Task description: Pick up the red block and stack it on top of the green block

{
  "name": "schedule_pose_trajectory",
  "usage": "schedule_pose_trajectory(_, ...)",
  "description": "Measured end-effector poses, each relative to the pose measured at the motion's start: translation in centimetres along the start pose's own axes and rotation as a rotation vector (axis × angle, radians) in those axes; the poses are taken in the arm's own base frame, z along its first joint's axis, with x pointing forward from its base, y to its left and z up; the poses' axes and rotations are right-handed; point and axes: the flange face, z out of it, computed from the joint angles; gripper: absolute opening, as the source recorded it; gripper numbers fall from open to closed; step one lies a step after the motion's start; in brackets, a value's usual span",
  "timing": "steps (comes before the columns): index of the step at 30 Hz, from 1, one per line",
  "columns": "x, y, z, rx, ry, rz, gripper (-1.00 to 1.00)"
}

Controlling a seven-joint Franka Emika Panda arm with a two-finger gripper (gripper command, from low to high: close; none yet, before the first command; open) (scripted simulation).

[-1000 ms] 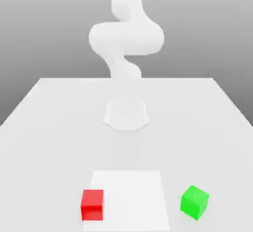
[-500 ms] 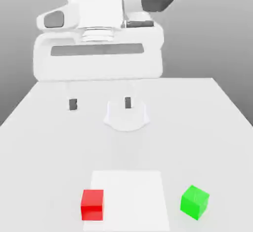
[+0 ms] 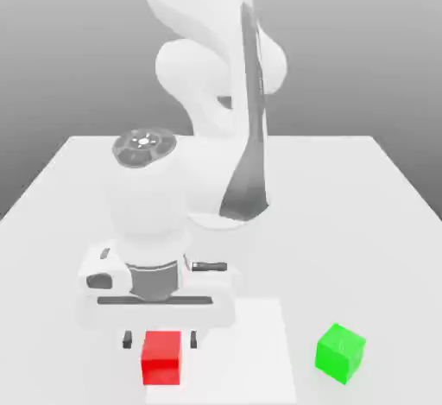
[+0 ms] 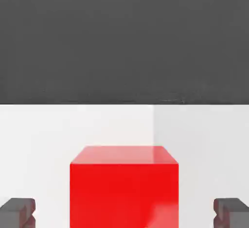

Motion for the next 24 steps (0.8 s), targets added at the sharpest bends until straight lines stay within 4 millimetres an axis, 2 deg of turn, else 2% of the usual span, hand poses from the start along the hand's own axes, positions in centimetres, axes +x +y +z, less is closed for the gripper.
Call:
schedule_pose_trajectory(6,0.0,0.0,0.2,0.000,-0.001,0.000,-1.00)
schedule_pose_trajectory(11,-0.1,-0.1,-5.0,0.000,-0.001,-0.003,-1.00)
schedule_pose_trajectory(13,-2.6,-3.4,-6.3,0.003,-0.005,-0.128,-1.00)
schedule_pose_trajectory(16,-7.8,-8.7,-7.5,0.005,-0.008,-0.353,-1.00)
schedule_pose_trajectory(18,-12.2,-12.1,-8.3,0.004,-0.007,-0.518,-1.00)
schedule_pose_trajectory(20,-17.7,-15.4,-8.6,0.002,-0.004,-0.707,-1.00)
schedule_pose_trajectory(21,-18.6,-16.0,-7.9,0.001,-0.003,-0.744,-1.00)
schedule_pose_trajectory(24,-19.3,-16.3,-4.5,0.000,-0.001,-0.772,-1.00)
